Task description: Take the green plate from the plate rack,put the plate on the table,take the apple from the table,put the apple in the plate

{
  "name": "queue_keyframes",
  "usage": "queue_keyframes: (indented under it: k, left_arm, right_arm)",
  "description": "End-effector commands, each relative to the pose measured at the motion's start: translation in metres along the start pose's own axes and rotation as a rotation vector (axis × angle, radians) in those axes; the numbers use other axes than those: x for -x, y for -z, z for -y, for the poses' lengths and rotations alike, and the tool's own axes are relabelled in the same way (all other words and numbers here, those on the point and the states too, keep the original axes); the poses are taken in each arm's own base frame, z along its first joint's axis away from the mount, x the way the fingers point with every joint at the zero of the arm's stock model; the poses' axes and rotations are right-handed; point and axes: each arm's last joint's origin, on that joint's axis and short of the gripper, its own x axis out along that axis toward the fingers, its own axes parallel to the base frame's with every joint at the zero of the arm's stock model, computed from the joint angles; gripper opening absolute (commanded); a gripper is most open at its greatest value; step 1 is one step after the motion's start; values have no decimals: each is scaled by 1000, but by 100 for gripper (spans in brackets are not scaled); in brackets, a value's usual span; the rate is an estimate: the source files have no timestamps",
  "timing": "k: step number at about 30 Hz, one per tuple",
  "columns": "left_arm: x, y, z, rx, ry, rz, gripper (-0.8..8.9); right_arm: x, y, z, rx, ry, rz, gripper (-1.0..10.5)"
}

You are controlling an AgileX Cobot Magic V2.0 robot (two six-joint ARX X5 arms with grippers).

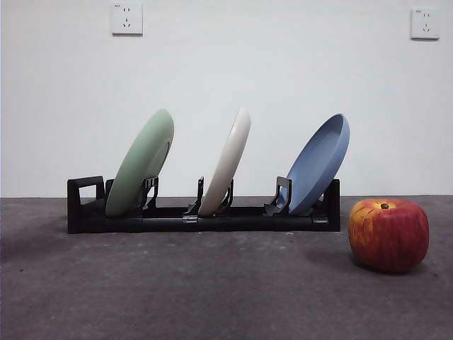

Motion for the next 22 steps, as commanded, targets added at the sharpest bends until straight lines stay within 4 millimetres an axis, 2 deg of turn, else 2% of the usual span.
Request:
queue_keyframes:
  k: [1,4,9,14,16,18,19,20,22]
  left_arm:
    - [-3,-28,10,-48,48,-47,-6]
    - [-10,-55,19,-55,91,-140,-6]
    - [-28,-92,32,-119,114,-309,-6]
    - [-48,-109,41,-140,141,-422,5]
    - [-56,-113,43,-141,149,-445,92]
    - [-66,-114,46,-144,165,-462,329]
    - [-71,-113,47,-146,176,-472,386]
    - [-76,-112,49,-148,186,-485,382]
    - [-89,-107,51,-150,193,-519,382]
  right_arm:
    - [-3,-19,-11,49,-37,-65,-9]
    - [-14,-33,-21,53,-61,-154,-9]
    - [-38,-43,-37,124,29,-268,2]
    - [-57,-45,-50,171,77,-350,12]
    - [-63,-45,-53,183,94,-367,93]
    - [-70,-48,-56,190,93,-377,336]
    - [-72,-49,-57,191,92,-377,455]
    - [-74,-51,-57,190,92,-376,545]
    - [-76,-54,-58,192,91,-371,599]
